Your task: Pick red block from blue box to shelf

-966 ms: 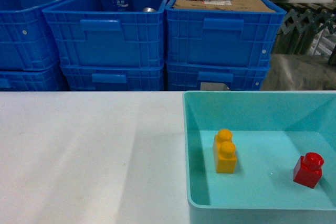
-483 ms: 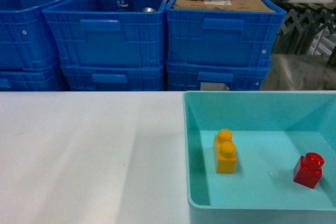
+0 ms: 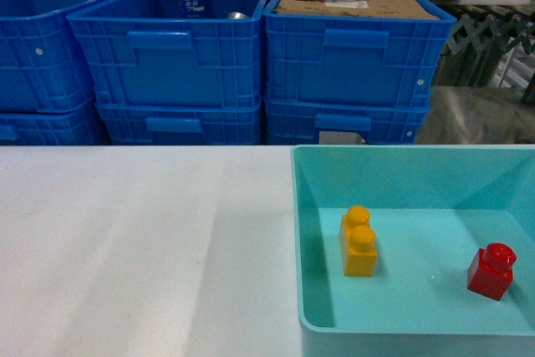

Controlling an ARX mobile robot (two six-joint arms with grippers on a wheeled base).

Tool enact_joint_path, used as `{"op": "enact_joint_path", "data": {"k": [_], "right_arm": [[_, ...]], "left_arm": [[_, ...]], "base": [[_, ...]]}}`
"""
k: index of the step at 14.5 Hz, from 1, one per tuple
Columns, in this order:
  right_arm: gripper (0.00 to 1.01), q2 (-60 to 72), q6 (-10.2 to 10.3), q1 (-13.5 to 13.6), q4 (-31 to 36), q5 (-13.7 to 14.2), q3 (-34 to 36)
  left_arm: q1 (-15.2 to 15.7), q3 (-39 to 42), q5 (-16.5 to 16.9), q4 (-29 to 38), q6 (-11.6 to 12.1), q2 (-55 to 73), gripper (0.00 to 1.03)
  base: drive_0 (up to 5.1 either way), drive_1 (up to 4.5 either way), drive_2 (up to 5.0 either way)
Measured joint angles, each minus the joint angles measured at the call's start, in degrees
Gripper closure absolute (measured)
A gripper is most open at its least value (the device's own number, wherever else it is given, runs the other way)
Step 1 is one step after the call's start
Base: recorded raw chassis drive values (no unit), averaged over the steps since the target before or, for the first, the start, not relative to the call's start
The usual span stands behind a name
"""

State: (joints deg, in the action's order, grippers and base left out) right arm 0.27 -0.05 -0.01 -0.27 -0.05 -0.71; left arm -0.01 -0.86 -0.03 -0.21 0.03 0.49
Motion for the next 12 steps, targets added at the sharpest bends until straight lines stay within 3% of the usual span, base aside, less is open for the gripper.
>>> {"op": "enact_joint_path", "data": {"k": [12], "right_arm": [[0.03,0.00,0.00,0.00,0.00,0.00,0.00]], "left_arm": [[0.00,0.00,0.00,0.00,0.00,0.00,0.05]], "base": [[0.0,0.00,0.0]]}}
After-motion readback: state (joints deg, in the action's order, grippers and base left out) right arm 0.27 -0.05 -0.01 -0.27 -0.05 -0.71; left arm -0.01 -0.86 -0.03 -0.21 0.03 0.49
